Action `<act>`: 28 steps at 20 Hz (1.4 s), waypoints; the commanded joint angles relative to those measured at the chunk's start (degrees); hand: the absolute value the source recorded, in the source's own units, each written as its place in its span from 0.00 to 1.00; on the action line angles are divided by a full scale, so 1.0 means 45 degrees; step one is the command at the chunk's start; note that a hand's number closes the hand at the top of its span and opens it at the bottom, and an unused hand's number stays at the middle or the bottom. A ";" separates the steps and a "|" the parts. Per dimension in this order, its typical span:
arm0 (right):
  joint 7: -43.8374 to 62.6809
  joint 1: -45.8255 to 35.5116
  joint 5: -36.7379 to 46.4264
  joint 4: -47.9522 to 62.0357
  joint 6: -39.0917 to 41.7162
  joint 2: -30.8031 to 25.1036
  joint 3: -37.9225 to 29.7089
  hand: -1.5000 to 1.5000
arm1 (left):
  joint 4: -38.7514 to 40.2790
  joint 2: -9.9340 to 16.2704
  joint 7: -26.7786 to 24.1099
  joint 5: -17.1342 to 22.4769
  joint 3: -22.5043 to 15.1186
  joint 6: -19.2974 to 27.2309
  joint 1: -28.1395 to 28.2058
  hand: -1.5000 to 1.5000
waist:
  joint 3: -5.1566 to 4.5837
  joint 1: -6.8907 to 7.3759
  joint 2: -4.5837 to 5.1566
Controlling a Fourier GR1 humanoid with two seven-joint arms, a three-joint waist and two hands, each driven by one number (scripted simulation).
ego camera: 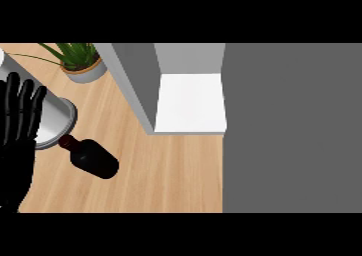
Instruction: Pick up the wine, place it into the cabinet and close the cabinet
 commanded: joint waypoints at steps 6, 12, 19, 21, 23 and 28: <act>0.0260 0.1176 -0.0127 -0.0795 0.0444 -0.0186 0.0316 0.00 | -0.0739 0.1876 -0.1165 0.4360 -0.1819 -0.5538 0.0159 0.00 | -0.0449 -0.0440 0.0622; 0.1762 0.2110 -0.1878 -0.2193 0.1934 -0.0543 0.1672 0.00 | -0.0838 0.2908 0.0920 0.9060 -0.2031 -0.7277 0.2377 0.00 | -0.0413 -0.0082 0.0635; 0.4174 0.1037 -0.2584 -0.3735 0.1317 -0.0680 0.1335 0.00 | -0.3037 0.4698 0.1929 1.2568 -0.0056 -0.8112 0.4548 0.00 | -0.0408 0.0135 0.0671; 0.4563 0.2355 -0.3093 -0.5248 0.1475 -0.0834 0.1209 0.00 | -0.4380 0.4329 0.2903 1.2331 -0.0888 -0.6447 0.4071 0.00 | -0.0395 -0.0038 0.0661; 0.4233 0.1908 -0.2679 -0.4537 0.1556 -0.0756 0.1210 0.00 | -0.4776 0.5017 0.3210 1.3623 0.0074 -0.6356 0.4334 0.00 | -0.0394 0.0018 0.0666; 0.4734 0.1104 -0.3207 -0.4219 0.1456 -0.0892 0.0478 0.00 | -0.5145 0.5368 0.3327 1.4259 0.0582 -0.6099 0.4256 0.00 | -0.0388 0.0052 0.0665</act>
